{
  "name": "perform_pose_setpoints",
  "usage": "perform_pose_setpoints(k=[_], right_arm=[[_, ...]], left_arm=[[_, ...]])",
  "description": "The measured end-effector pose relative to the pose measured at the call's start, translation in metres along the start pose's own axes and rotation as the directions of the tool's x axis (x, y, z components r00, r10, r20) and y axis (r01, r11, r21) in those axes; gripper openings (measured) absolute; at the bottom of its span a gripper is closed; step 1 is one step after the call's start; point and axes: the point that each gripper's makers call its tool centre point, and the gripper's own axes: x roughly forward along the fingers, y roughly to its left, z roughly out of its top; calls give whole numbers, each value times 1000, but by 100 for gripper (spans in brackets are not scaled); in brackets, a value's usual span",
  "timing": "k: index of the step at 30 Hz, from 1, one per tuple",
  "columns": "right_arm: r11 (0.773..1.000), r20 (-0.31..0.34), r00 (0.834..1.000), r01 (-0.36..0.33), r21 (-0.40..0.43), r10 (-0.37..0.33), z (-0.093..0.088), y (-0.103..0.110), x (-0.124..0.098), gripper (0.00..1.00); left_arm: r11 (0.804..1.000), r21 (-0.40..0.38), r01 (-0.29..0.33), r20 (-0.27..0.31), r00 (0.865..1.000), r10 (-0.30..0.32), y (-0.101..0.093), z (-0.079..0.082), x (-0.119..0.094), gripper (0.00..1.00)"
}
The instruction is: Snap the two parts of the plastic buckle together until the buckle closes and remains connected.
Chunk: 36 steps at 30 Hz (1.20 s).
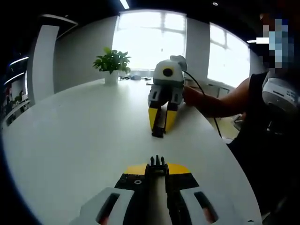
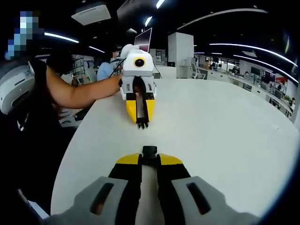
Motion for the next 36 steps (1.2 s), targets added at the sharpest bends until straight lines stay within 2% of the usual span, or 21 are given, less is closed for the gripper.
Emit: perform_pose_setpoints(k=[36], right_arm=[[999,14,999,-28,-21,29,4,3,5,11]], left_arm=[[1000,11,11,6,1000,-11,0,5,5,11]])
